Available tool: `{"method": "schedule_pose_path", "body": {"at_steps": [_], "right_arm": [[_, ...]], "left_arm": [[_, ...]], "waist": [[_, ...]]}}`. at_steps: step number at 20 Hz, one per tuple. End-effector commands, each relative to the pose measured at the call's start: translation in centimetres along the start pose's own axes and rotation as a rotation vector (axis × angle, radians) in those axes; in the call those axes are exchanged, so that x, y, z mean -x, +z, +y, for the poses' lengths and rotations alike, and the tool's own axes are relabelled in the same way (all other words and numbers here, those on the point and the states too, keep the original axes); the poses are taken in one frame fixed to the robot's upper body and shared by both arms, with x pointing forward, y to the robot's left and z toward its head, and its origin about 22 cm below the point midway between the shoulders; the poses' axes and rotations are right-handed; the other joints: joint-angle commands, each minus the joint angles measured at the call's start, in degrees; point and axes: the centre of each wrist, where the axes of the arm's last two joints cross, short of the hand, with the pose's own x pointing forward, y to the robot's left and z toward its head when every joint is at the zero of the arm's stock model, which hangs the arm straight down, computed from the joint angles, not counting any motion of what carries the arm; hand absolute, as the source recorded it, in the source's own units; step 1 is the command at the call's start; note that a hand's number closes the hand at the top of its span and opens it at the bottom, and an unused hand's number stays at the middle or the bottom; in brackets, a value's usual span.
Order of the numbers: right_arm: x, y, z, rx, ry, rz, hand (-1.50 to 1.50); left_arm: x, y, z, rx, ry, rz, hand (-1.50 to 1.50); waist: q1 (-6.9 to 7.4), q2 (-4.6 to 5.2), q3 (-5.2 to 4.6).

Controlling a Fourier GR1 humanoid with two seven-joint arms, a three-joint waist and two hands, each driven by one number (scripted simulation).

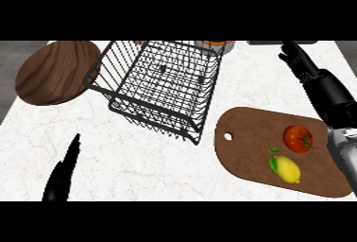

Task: Pick the lemon from the cutting board and place it in the tiered basket

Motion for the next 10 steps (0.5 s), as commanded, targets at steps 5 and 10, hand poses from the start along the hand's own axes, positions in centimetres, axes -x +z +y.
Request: {"method": "schedule_pose_path", "body": {"at_steps": [5, 10], "right_arm": [[-2.0, 4.0, 8.6, -0.461, -0.347, -0.348, 1.50], [5.9, 10.7, 7.4, 0.022, -0.107, 0.074, -1.50]], "left_arm": [[-6.9, -2.4, 1.5, 0.084, 0.149, -0.175, 0.00], [-9.0, -2.6, 1.4, 0.161, 0.248, -0.193, 0.00]], "waist": [[-1.73, -1.89, -1.42], [-3.43, -1.24, -1.52]]}}
